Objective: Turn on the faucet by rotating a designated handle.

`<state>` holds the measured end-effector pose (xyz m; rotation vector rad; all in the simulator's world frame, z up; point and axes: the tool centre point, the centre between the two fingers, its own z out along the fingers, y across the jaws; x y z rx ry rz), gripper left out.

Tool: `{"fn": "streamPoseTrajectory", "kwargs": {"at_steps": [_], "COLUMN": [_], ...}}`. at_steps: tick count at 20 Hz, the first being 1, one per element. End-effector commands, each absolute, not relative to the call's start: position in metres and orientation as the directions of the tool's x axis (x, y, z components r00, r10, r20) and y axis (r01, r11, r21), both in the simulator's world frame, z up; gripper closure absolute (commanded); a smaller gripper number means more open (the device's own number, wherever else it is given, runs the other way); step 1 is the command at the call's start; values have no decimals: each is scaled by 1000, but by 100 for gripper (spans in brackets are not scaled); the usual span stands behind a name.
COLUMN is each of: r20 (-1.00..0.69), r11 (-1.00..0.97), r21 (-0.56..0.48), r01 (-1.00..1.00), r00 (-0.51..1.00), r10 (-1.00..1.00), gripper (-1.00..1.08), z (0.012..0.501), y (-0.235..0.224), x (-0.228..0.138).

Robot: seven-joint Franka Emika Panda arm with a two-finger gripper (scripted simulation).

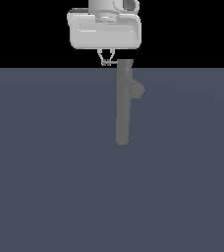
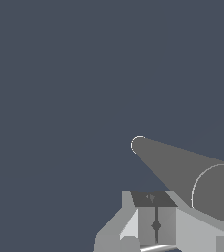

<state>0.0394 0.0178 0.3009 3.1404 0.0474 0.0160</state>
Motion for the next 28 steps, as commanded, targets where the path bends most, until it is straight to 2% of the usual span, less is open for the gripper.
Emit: {"fn": "streamPoseTrajectory", "kwargs": {"at_steps": [1,15,17,26,27,28], "r20": [9,1,12,1,1,11], "r11": [-1000,-1000,-999,-1000,-1000,-998], "r21": [1,0,1,0,0,-3], "r01": [30,30,36,30,30,70], "r00": [1000,1000,999,1000,1000,997], "r10": [30,30,36,30,30,70], "gripper": [108,108,108,108,108,108], "z": [301,301,300,301,301,300], "y": [16,-3,1,-49,-49,-22], "x": [34,-11,-1,-23,-23,-13]}}
